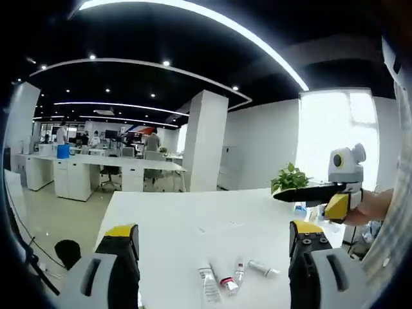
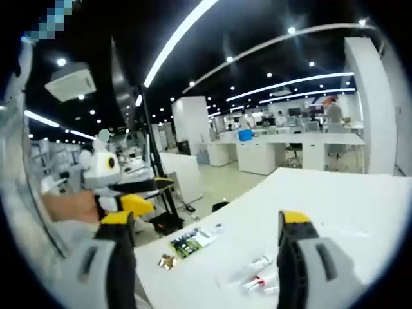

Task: Arrange the skincare products in the storage area until every visible bottle or jar stands upright without overlapping.

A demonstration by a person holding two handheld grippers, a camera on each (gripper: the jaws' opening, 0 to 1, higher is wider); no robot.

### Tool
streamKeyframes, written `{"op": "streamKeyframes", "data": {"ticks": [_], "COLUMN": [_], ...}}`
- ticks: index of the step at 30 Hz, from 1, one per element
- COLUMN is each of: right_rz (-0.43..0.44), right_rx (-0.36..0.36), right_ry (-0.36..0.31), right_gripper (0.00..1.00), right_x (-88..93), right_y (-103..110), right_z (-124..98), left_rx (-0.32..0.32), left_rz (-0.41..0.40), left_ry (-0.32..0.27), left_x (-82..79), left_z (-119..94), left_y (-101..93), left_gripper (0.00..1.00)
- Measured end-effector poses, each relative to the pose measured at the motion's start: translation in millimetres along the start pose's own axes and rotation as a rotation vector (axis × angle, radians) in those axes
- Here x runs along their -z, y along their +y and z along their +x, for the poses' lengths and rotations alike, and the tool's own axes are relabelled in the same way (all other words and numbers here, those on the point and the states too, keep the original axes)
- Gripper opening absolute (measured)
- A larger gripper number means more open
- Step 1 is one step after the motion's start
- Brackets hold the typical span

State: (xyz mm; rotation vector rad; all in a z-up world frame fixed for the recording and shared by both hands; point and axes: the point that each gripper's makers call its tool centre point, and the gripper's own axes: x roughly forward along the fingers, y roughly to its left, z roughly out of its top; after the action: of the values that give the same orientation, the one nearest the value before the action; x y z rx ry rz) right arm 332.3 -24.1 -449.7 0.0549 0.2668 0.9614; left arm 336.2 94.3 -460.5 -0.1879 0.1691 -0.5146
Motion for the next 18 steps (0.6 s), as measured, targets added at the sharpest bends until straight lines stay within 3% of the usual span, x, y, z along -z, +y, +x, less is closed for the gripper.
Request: {"op": "streamKeyframes", "data": {"ticks": [2,5,6,8,11,13,18], "right_rz": [0.006,0.015,0.011,0.021,0.098,0.145,0.101], "right_rx": [0.014,0.063,0.096,0.09,0.125,0.122,0.09], "right_ry": [-0.007,0.022,0.031,0.033,0.001,-0.014,0.011], "right_gripper": [0.88,0.89,0.89,0.9,0.99,0.99,0.99], "right_x": [4.6,15.3,17.8,19.7,15.5,12.7,13.7], "right_y": [-6,-24,-31,-38,-55,-57,-50], "right_z": [0,-6,-9,-11,-11,-9,2], "left_rx": [0.005,-0.005,-0.01,-0.038,-0.049,-0.053,-0.102], "left_rz": [0.006,-0.025,-0.018,0.002,-0.006,-0.003,0.015], "left_ry": [0.011,0.074,0.077,0.081,0.078,0.097,0.115], "left_x": [3.4,14.0,14.3,15.9,17.3,21.2,22.9], "left_z": [-1,-8,-11,-19,-25,-26,-26], "left_y": [2.4,10.9,12.8,17.7,23.2,25.4,30.8], "left_gripper": [1.0,1.0,1.0,1.0,1.0,1.0,1.0]}}
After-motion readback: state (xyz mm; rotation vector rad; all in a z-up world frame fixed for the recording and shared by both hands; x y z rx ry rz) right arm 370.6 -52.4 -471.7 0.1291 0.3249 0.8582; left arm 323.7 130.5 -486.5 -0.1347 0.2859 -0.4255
